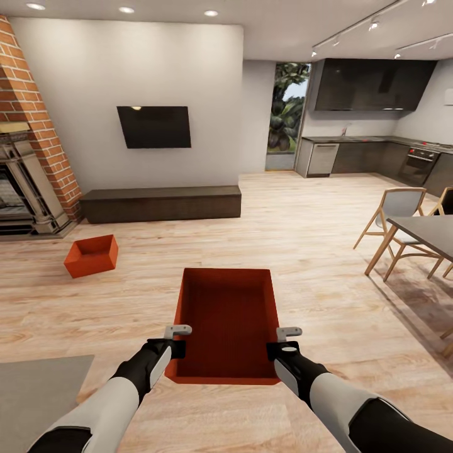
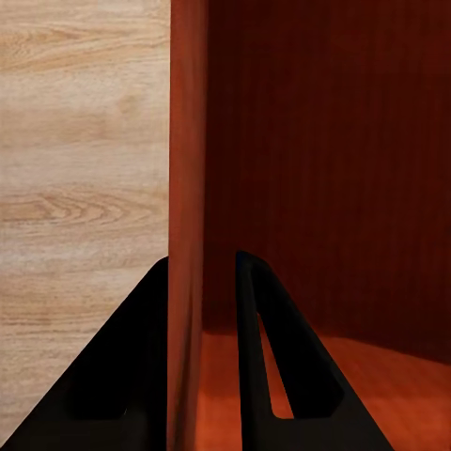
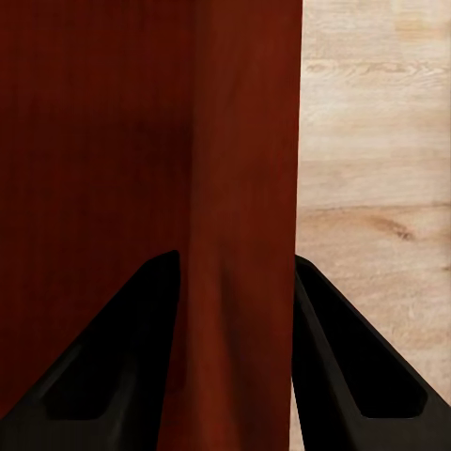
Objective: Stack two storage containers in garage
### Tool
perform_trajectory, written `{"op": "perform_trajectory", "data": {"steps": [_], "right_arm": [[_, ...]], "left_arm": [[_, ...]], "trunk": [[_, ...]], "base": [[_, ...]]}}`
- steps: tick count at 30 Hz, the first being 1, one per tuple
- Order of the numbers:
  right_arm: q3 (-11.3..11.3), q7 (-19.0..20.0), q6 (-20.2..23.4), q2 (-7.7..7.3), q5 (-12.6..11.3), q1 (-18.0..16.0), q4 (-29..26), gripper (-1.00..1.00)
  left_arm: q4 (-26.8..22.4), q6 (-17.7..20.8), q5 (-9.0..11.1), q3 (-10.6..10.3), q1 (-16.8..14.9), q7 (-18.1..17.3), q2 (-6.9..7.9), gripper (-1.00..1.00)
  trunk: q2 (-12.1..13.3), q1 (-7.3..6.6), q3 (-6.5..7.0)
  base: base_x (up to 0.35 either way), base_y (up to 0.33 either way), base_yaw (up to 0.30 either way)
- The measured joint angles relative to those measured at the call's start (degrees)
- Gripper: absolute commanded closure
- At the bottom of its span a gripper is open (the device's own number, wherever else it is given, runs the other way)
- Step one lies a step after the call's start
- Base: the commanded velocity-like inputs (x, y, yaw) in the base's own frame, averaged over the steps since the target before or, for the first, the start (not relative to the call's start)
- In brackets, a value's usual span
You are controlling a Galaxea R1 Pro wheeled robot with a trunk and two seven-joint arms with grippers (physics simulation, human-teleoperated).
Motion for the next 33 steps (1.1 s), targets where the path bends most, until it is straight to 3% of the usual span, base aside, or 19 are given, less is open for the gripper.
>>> {"op": "perform_trajectory", "data": {"steps": [33], "right_arm": [[0.1, -0.1, 0.0, -0.03, 0.0, 0.0, -0.1, 1.0]], "left_arm": [[0.0, -0.1, 0.0, 0.0, 0.0, 0.0, 0.01, 1.0]], "trunk": [[0.0, 0.0, 0.49]], "base": [[0.0, 0.0, 0.0]]}}
